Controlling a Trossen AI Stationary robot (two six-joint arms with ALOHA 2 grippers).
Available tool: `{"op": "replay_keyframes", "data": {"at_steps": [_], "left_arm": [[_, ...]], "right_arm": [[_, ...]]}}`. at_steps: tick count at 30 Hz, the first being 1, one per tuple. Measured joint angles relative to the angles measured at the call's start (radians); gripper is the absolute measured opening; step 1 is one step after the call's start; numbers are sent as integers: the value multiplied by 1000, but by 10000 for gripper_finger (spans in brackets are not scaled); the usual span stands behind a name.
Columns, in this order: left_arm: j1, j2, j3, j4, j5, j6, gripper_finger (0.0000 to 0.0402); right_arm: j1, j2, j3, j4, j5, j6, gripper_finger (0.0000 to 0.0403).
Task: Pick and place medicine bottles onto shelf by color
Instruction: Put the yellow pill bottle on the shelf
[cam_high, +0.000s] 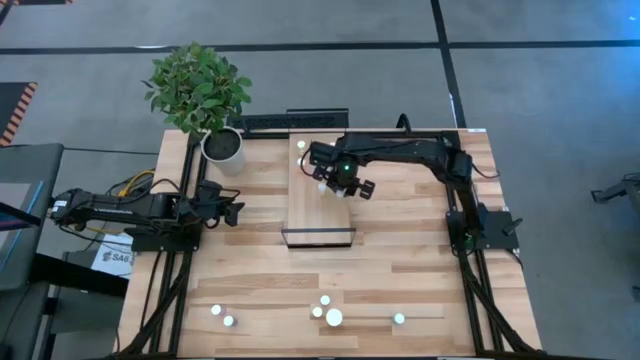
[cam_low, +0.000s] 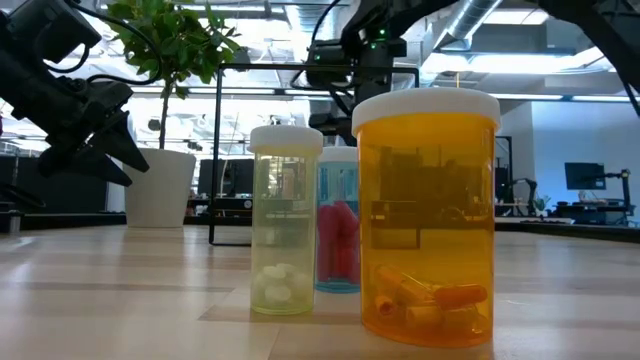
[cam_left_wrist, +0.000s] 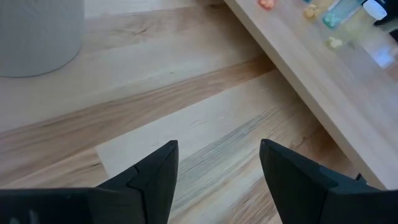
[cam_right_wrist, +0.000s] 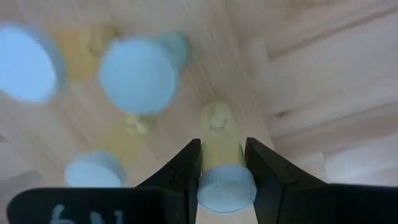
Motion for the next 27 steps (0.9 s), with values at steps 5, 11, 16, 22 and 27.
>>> {"op": "replay_keyframes", "data": {"at_steps": [5, 11, 16, 22, 27], "left_arm": [[0, 0, 0, 0, 0, 0, 212], [0, 0, 0, 0, 0, 0, 212], [0, 0, 0, 0, 0, 0, 212], [0, 0, 0, 0, 0, 0, 212], [0, 0, 0, 0, 0, 0, 212]], "right_arm": [[1, 20, 2, 9, -33, -18, 121], [-5, 19, 2, 25, -25, -21, 121], [-13, 19, 2, 30, -24, -43, 121], [-13, 19, 2, 30, -21, -47, 123], [-13, 19, 1, 27, -21, -50, 146]]}}
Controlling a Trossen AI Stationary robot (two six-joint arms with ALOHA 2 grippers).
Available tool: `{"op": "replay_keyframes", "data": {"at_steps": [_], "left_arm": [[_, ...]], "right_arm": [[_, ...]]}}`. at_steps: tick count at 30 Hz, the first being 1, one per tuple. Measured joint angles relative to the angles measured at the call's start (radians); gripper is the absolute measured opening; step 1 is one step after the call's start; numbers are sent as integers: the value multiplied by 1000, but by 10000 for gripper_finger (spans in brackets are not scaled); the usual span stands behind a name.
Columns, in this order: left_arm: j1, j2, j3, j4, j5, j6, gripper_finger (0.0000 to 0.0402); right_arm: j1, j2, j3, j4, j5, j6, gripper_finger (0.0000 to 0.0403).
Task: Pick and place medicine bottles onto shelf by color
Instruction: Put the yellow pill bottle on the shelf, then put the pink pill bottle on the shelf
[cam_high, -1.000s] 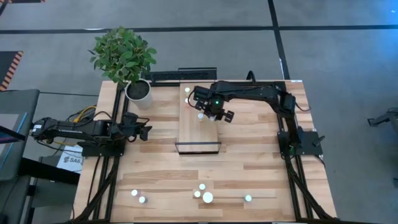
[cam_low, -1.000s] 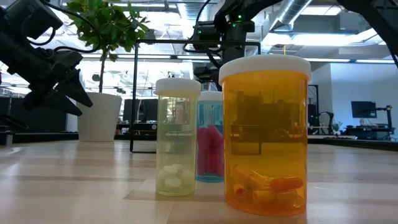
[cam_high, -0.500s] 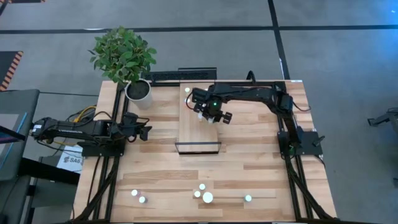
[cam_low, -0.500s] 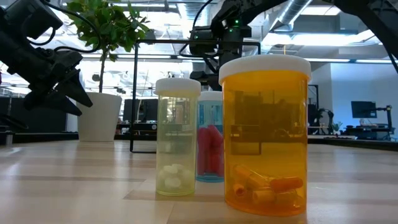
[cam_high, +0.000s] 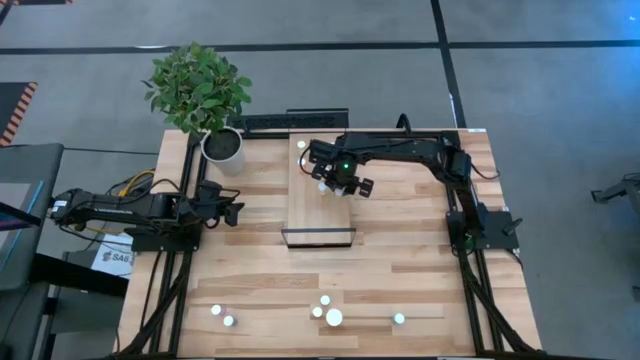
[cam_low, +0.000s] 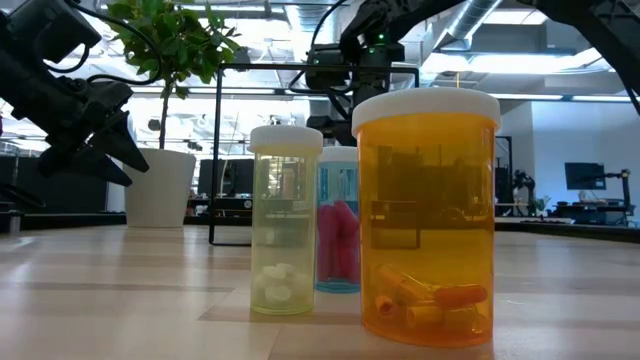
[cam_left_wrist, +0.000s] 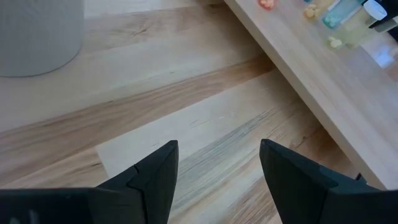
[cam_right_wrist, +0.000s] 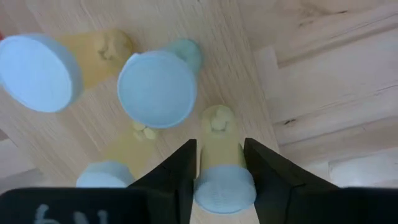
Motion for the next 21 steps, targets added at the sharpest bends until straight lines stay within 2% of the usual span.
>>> {"op": "replay_keyframes", "data": {"at_steps": [11, 21], "left_arm": [[0, 0, 0, 0, 0, 0, 212], [0, 0, 0, 0, 0, 0, 212]], "right_arm": [[0, -3, -1, -4, 2, -23, 206], [3, -116, -1, -22, 45, -38, 216]]}}
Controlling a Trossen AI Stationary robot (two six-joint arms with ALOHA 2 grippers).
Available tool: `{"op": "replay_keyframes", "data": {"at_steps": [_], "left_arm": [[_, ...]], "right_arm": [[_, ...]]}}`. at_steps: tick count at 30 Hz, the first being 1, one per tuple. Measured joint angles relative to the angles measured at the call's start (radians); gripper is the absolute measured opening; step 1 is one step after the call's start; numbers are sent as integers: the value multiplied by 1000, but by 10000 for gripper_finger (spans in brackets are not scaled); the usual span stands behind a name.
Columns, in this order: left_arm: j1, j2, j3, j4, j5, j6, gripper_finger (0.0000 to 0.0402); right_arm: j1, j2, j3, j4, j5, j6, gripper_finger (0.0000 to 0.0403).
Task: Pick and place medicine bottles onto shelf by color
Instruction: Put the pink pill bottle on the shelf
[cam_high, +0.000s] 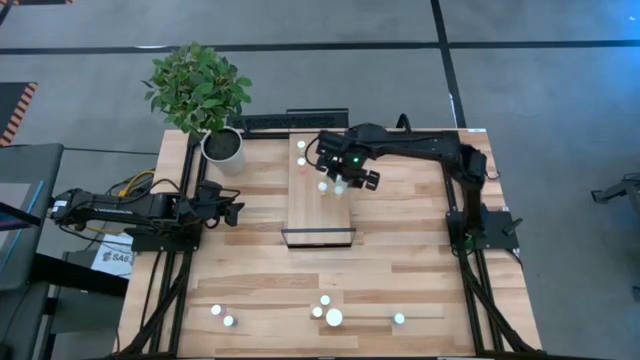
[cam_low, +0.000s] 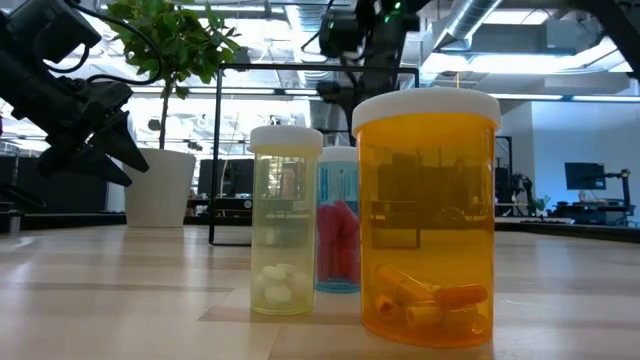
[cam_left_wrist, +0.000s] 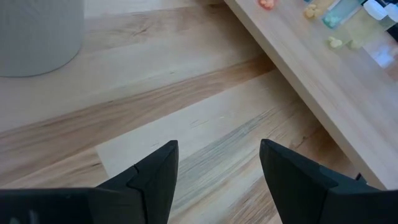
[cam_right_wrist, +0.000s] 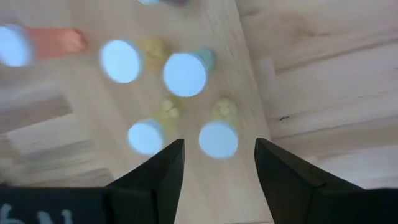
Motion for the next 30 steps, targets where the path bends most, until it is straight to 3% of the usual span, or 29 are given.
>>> {"op": "replay_keyframes", "data": {"at_steps": [9, 15, 22, 25, 30], "left_arm": [[0, 0, 0, 0, 0, 0, 212], [0, 0, 0, 0, 0, 0, 212], [0, 0, 0, 0, 0, 0, 212], [0, 0, 0, 0, 0, 0, 212], [0, 0, 0, 0, 0, 0, 212]], "right_arm": [[68, -193, 1, -54, 203, -39, 217], [175, -328, 2, -122, 432, -139, 217], [342, -420, 2, -261, 801, -267, 217], [402, -446, 2, -296, 873, -343, 217], [489, -485, 2, -320, 905, -521, 217]]}}
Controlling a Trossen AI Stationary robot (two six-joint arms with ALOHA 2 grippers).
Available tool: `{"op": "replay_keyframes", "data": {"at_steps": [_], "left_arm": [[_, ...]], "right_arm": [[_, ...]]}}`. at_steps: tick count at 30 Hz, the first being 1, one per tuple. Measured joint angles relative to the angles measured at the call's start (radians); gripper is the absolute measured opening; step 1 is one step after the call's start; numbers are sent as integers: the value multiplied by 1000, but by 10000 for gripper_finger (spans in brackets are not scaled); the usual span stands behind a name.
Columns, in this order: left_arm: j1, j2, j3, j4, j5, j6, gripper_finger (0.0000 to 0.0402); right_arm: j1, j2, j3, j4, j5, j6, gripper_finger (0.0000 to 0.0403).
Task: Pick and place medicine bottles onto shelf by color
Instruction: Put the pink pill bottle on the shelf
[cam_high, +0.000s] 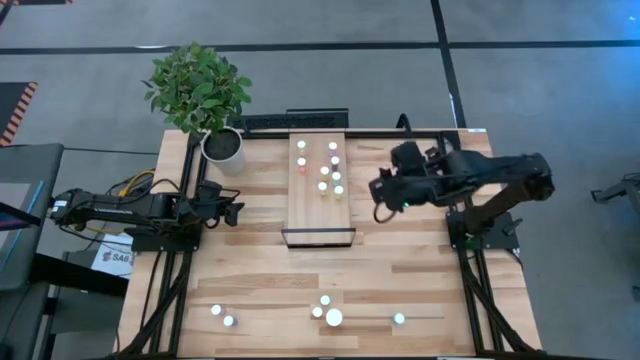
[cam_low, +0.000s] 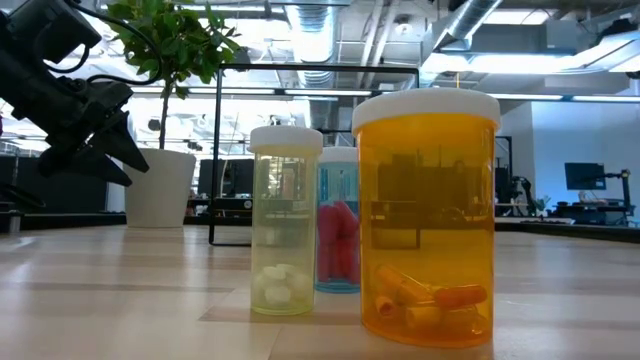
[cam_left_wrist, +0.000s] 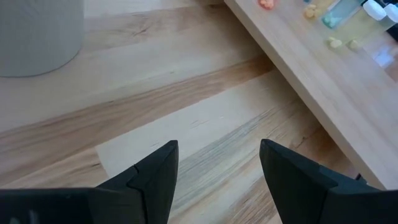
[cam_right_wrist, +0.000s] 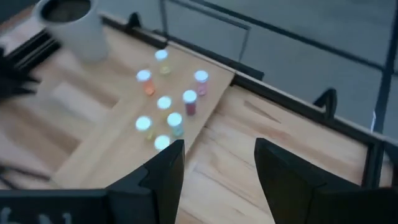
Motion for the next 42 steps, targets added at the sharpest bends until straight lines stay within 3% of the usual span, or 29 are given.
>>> {"op": "replay_keyframes", "data": {"at_steps": [4, 9, 12, 15, 19, 25, 39, 42], "left_arm": [[0, 0, 0, 0, 0, 0, 212], [0, 0, 0, 0, 0, 0, 212], [0, 0, 0, 0, 0, 0, 212], [0, 0, 0, 0, 0, 0, 212], [0, 0, 0, 0, 0, 0, 212], [0, 0, 0, 0, 0, 0, 212], [0, 0, 0, 10, -28, -3, 212], [0, 0, 0, 9, -28, -32, 212]], "right_arm": [[72, -18, 0, -8, 4, -83, 217], [196, -20, 0, -33, 48, -59, 217], [281, -20, 0, -33, 124, -6, 217], [332, -20, 0, 23, 232, -69, 217], [337, -20, 0, 44, 252, -158, 217], [334, -9, 0, 106, 196, -65, 217], [226, 107, 0, 657, 147, -74, 217], [207, 149, -2, 724, 79, -73, 217]]}}
